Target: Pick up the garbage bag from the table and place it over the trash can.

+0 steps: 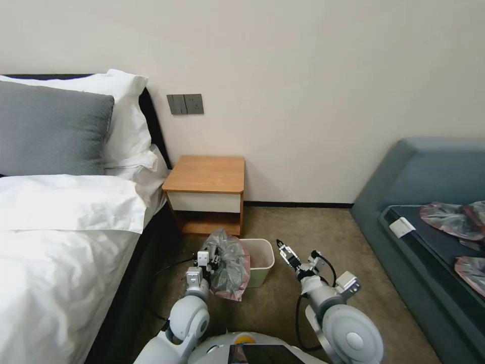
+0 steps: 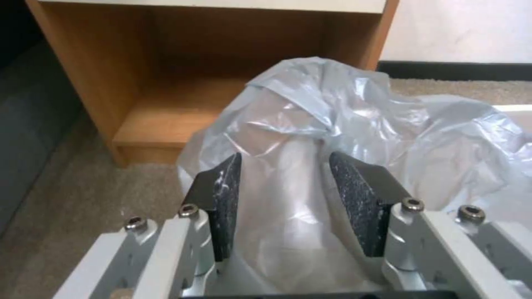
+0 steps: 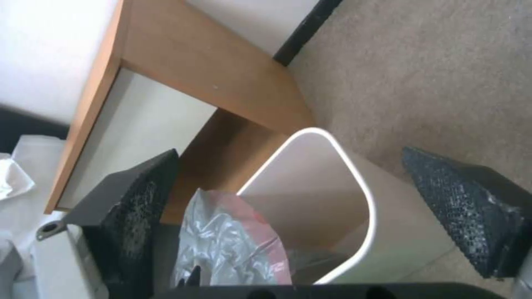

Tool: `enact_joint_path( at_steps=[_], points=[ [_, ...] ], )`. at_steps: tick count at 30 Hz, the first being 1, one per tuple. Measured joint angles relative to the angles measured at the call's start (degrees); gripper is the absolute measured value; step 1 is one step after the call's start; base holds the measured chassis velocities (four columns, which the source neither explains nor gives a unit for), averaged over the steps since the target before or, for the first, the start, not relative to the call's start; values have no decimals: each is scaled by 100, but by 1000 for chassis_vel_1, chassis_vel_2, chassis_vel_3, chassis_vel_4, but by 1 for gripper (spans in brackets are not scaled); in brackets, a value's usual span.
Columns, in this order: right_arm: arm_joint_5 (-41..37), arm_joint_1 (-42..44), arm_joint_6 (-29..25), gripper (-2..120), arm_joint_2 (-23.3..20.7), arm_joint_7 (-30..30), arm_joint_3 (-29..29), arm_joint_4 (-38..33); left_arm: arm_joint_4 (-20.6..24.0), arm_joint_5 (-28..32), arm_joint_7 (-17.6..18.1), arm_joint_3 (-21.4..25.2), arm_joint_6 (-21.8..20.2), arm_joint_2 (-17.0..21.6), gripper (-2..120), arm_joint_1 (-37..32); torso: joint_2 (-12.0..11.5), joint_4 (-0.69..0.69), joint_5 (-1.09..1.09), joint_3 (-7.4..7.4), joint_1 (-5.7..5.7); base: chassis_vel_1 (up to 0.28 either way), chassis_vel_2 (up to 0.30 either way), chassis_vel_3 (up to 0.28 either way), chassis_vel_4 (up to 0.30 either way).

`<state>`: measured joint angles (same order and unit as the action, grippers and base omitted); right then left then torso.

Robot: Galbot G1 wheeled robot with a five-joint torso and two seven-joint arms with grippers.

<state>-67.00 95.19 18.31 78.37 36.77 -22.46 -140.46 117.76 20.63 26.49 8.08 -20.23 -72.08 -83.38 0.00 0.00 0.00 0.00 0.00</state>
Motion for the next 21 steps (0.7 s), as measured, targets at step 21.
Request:
enact_joint_path(
  at_steps=[21],
  points=[
    [77, 47, -21, 100, 102, -10, -30, -18, 57, -65, 19, -32, 4, -19, 41, 64, 0, 0, -1, 0, 0, 0, 0, 0, 0]
  ],
)
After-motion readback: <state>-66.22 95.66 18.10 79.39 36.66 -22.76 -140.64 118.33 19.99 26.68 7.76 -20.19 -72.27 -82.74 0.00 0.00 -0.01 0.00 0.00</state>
